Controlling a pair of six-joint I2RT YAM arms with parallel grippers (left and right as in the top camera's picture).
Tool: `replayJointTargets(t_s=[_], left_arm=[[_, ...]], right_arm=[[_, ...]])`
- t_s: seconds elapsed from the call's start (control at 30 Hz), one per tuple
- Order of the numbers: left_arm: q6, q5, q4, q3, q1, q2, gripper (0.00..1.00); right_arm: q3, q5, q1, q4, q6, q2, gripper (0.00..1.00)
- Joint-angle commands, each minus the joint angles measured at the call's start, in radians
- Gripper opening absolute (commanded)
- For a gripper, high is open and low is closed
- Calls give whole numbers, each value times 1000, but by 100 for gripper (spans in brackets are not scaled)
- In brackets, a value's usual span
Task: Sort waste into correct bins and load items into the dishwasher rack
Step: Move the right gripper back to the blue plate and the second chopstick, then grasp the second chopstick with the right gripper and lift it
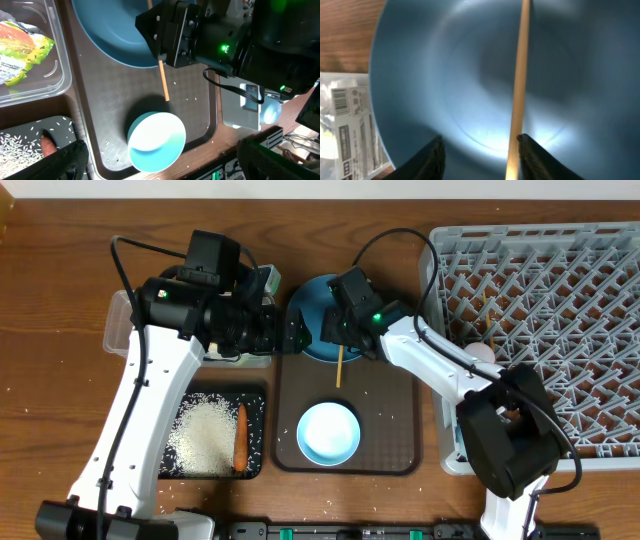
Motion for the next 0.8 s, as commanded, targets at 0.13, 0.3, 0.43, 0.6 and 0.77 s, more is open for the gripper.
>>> replayJointTargets(t_s=[0.13,0.3,0.43,0.6,0.77], left_arm=[[0,-9,-1,-5,4,4,97],[0,-9,-1,-5,4,4,97],[0,-9,-1,-5,4,4,97],[0,-9,-1,-5,4,4,97],[0,-9,-1,-5,4,4,97]], right_arm=[[-2,31,6,-49,13,4,40],[-2,34,6,-64,17,4,38],[-2,34,6,-76,17,4,36],[-2,35,23,-97,24,4,36],[-2,51,43,-93,24,4,31]])
